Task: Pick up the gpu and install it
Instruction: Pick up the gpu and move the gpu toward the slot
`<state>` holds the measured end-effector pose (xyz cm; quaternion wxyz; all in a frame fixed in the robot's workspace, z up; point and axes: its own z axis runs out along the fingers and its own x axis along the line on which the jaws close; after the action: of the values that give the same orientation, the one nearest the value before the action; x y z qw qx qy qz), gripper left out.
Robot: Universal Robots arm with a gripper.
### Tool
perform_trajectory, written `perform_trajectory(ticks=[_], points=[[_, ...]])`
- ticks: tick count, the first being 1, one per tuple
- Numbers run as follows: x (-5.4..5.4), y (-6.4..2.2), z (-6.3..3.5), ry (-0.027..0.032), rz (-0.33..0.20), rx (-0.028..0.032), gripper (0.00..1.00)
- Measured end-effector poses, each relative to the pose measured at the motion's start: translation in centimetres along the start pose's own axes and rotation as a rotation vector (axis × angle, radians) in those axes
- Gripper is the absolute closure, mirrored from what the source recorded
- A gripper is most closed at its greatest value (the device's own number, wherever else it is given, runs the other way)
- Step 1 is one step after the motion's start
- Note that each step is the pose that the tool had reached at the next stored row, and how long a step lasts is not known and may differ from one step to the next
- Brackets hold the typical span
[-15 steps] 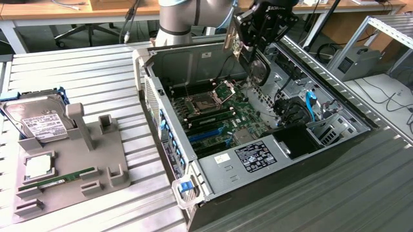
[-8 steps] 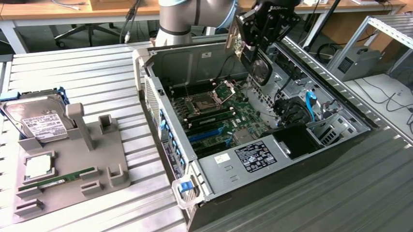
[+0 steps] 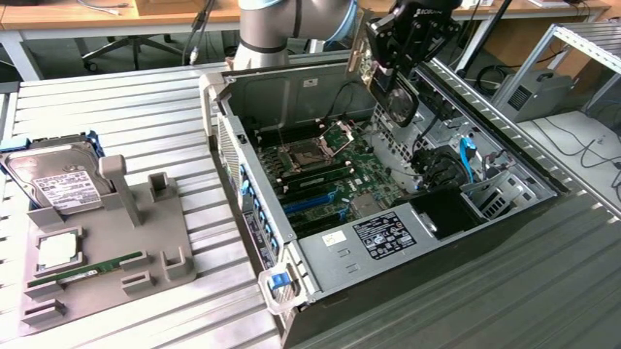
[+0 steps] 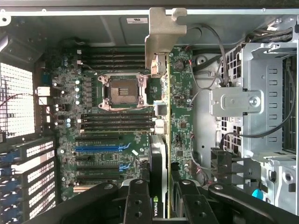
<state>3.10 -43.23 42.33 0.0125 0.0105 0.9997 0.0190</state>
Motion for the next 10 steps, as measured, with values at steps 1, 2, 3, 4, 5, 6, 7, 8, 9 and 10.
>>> perform_trajectory(ticks=[1, 2, 3, 4, 5, 6, 7, 8, 9, 10], points=[[-0.14, 0.00, 0.00, 0.0000, 0.000, 0.0000, 0.73], [-0.23, 0.01, 0.01, 0.0000, 0.000, -0.0001, 0.73], [-0.25, 0.01, 0.01, 0.0000, 0.000, 0.0000, 0.73], [-0.25, 0.01, 0.01, 0.0001, 0.000, 0.0000, 0.73], [-0.25, 0.01, 0.00, 0.0000, 0.000, 0.0001, 0.73], [-0.27, 0.01, 0.01, 0.0000, 0.000, 0.0000, 0.73], [-0.35, 0.01, 0.01, 0.0000, 0.000, 0.0000, 0.73], [-0.44, 0.01, 0.01, 0.0000, 0.000, 0.0000, 0.73], [-0.59, 0.01, 0.01, 0.0000, 0.000, 0.0000, 0.73], [-0.66, 0.02, 0.02, 0.0000, 0.000, 0.0000, 0.73]])
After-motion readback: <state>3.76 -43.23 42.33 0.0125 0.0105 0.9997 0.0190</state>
